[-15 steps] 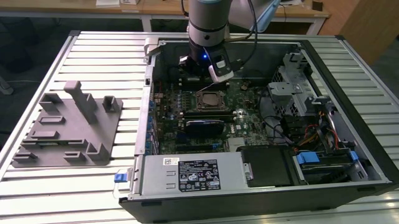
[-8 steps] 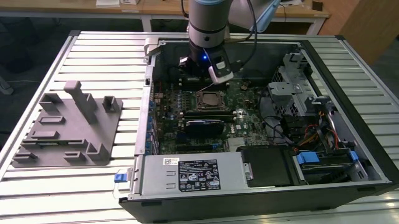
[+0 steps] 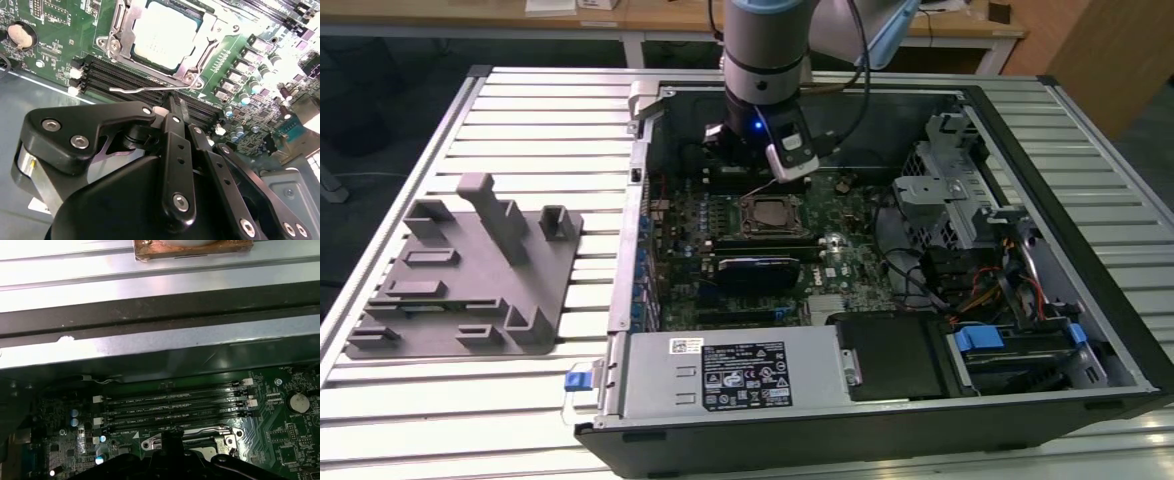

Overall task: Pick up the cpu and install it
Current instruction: 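Install the first cpu locking lever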

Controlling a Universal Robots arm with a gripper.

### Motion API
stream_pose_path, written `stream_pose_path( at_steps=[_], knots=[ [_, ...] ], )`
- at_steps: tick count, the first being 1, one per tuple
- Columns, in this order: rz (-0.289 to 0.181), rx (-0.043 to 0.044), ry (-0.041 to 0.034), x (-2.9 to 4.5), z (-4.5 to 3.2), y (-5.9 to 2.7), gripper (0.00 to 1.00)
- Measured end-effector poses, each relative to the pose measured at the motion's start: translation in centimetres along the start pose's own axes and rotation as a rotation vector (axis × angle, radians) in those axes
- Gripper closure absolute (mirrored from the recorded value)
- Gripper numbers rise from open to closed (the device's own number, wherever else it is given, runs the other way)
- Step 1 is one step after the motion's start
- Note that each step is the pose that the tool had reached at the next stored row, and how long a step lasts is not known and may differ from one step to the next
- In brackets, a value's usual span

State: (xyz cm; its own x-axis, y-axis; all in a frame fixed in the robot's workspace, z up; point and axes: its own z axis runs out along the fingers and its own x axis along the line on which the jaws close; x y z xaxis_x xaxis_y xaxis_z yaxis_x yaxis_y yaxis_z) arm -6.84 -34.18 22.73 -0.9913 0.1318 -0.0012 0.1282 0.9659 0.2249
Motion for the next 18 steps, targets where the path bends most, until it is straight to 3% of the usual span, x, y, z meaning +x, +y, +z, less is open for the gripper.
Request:
stream_pose_path(
  at_steps=[6, 12, 18],
  knots=[
    [0.008, -0.0006, -0.0127, 0.00, 0.11, -0.01, 0.89],
    [0.002, -0.0067, -0.0520, 0.00, 0.30, -0.05, 0.89],
    [-0.005, -0.0143, -0.0805, 0.00, 0.54, -0.12, 0.89]
  ],
)
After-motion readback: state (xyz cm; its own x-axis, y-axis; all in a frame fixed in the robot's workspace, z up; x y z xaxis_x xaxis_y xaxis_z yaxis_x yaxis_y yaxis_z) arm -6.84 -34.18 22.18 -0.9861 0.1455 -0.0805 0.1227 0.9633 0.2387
